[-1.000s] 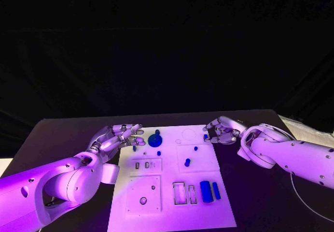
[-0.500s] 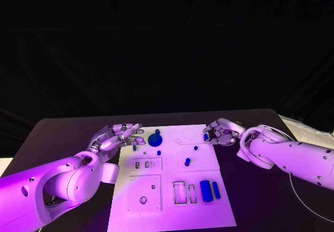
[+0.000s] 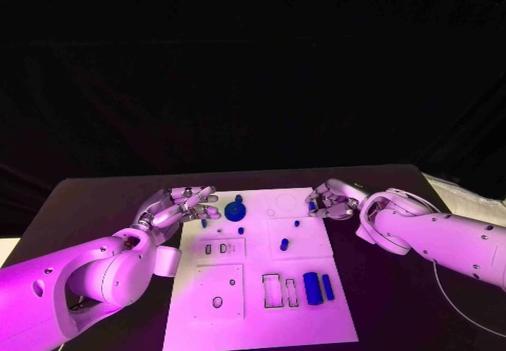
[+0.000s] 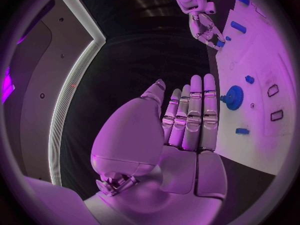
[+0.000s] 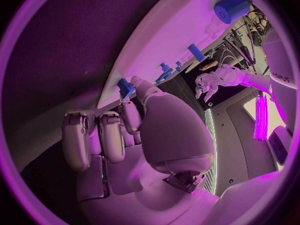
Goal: Assemble the parts on the task board
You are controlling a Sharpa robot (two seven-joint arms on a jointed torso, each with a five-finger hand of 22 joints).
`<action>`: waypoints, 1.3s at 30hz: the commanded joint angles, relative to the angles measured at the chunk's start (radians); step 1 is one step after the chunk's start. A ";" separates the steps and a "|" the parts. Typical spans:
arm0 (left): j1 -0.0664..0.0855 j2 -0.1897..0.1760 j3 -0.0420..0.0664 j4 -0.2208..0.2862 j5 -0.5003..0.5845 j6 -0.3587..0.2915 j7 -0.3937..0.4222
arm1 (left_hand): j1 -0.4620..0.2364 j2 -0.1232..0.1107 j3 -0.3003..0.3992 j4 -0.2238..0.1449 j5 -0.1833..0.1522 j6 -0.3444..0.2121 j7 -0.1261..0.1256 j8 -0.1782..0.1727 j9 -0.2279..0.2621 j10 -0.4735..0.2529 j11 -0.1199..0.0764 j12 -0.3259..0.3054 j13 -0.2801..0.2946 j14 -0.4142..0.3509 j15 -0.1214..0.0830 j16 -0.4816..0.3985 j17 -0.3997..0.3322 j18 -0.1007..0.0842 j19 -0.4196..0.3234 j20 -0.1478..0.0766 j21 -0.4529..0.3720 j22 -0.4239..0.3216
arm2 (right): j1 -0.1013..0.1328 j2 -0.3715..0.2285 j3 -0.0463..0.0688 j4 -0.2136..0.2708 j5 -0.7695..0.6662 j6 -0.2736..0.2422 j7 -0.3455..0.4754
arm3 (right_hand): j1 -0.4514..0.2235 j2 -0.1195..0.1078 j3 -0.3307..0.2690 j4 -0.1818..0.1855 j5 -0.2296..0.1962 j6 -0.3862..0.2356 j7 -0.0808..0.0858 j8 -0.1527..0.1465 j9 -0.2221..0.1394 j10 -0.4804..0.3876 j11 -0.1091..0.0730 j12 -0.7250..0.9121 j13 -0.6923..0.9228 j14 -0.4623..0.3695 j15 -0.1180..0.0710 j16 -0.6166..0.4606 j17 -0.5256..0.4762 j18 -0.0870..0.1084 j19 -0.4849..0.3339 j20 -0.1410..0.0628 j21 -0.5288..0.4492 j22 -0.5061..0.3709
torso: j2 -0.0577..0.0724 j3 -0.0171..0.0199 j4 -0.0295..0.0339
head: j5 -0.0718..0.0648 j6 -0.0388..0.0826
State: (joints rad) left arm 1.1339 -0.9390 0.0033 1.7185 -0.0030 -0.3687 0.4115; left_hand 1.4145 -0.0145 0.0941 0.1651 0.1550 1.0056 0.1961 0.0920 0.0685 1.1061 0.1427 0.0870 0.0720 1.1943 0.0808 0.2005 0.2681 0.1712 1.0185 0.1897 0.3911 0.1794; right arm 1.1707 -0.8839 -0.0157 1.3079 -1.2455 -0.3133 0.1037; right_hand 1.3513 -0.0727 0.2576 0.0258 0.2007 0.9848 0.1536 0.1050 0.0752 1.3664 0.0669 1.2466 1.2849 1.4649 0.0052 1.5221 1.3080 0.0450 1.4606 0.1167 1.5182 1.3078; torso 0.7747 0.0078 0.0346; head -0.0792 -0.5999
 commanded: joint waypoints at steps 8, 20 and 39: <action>0.000 0.001 0.001 0.002 0.001 0.020 0.009 | 0.014 0.001 0.001 -0.006 -0.006 0.007 0.002 -0.005 0.000 0.006 -0.002 -0.007 -0.001 0.002 0.004 -0.007 0.003 0.010 0.004 0.001 0.006 0.002 | -0.002 0.004 0.000 -0.009 -0.013 0.015 -0.007 | 0.008 0.027 0.020 -0.006 -0.024 0.035 -0.008 0.012 0.003 0.013 -0.008 0.013 0.007 0.085 -0.015 0.002 0.166 -0.011 0.002 -0.012 -0.001 0.116 | 0.000 0.0004 0.0002 | 0.000 -0.003; 0.000 0.001 0.000 0.002 0.001 0.020 0.008 | 0.014 0.001 0.001 -0.006 -0.006 0.007 0.002 -0.005 0.000 0.006 -0.002 -0.007 -0.001 0.002 0.004 -0.007 0.003 0.010 0.004 0.001 0.006 0.002 | -0.002 0.004 0.000 -0.014 -0.015 0.009 -0.012 | 0.005 0.015 0.018 -0.011 -0.033 0.033 -0.007 0.006 -0.001 0.009 -0.008 0.006 0.002 0.085 -0.016 0.002 0.166 -0.011 0.002 -0.014 -0.002 0.115 | 0.000 0.0012 -0.0003 | -0.002 -0.004; 0.000 0.001 0.000 0.004 0.001 0.021 0.007 | 0.015 0.001 0.001 -0.007 -0.006 0.007 0.002 -0.005 0.000 0.006 -0.002 -0.008 -0.001 0.003 0.004 -0.008 0.004 0.010 0.004 0.000 0.006 0.002 | -0.002 0.003 0.000 -0.014 -0.012 -0.006 -0.005 | 0.027 0.075 0.061 -0.023 -0.103 0.116 -0.038 0.042 0.015 0.027 -0.034 0.024 0.019 0.085 -0.035 0.002 0.168 -0.012 0.008 -0.028 0.001 0.124 | 0.000 0.0011 0.0005 | -0.003 -0.008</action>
State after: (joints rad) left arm 1.1336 -0.9393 0.0032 1.7196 -0.0030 -0.3676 0.4107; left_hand 1.4183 -0.0107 0.0941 0.1651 0.1550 1.0056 0.1961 0.0920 0.0685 1.1061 0.1427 0.0834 0.0720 1.1943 0.0808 0.1966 0.2711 0.1712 1.0185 0.1897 0.3911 0.1800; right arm 1.1699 -0.8814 -0.0146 1.2945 -1.2513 -0.3149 0.0954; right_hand 1.3666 -0.0309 0.3119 0.0033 0.1044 1.0797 0.1265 0.1353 0.0776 1.3931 0.0403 1.2661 1.3048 1.4644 -0.0240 1.5221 1.3076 0.0451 1.4660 0.0921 1.5182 1.3074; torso 0.7746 0.0089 0.0346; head -0.0825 -0.6074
